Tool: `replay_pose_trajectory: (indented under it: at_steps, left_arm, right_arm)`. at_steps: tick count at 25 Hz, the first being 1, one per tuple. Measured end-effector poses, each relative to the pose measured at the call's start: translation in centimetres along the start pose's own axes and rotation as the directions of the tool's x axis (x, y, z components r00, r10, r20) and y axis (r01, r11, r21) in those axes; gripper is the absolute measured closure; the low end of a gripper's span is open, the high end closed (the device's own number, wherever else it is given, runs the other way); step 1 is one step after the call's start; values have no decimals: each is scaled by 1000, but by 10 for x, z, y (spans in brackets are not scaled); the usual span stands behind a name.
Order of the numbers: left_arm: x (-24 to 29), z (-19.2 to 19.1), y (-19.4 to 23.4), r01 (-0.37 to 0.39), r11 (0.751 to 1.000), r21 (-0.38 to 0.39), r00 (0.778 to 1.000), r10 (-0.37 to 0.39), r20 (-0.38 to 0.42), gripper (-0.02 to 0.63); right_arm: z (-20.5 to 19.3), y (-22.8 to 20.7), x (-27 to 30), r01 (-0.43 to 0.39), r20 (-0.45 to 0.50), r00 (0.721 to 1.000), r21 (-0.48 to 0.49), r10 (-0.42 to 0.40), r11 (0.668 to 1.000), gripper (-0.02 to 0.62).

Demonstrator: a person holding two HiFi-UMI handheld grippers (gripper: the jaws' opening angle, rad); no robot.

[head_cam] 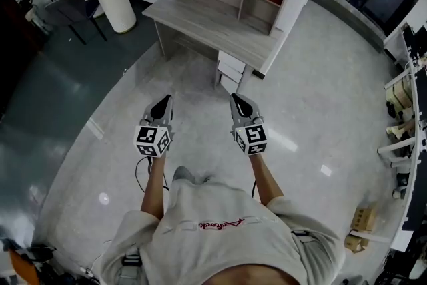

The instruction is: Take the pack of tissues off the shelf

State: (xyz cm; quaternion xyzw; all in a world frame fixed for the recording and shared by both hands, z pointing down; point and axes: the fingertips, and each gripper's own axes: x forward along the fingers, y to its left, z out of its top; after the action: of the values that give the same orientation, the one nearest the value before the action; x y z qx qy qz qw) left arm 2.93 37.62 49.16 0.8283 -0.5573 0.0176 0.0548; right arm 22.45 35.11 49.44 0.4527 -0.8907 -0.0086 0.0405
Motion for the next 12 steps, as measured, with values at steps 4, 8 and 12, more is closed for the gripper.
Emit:
replay_pose_trajectory:
  at_steps: [4,8,12]
  left_arm:
    - [9,-3,0,-3,1000,-4,1000,3,-1,607]
    - [26,-3,5,-2,1000,-15,1000,3,11,607]
    - [49,-6,17,11,1000,-23,1000,-11,14,607]
  right_arm:
    - [-6,-3,7,-16,-6,1000,19,17,1000,589]
    - [-3,-9,22,-20,8,1000,30,19,999,589]
    - [-2,-15,47,-24,14,1000,21,24,999,588]
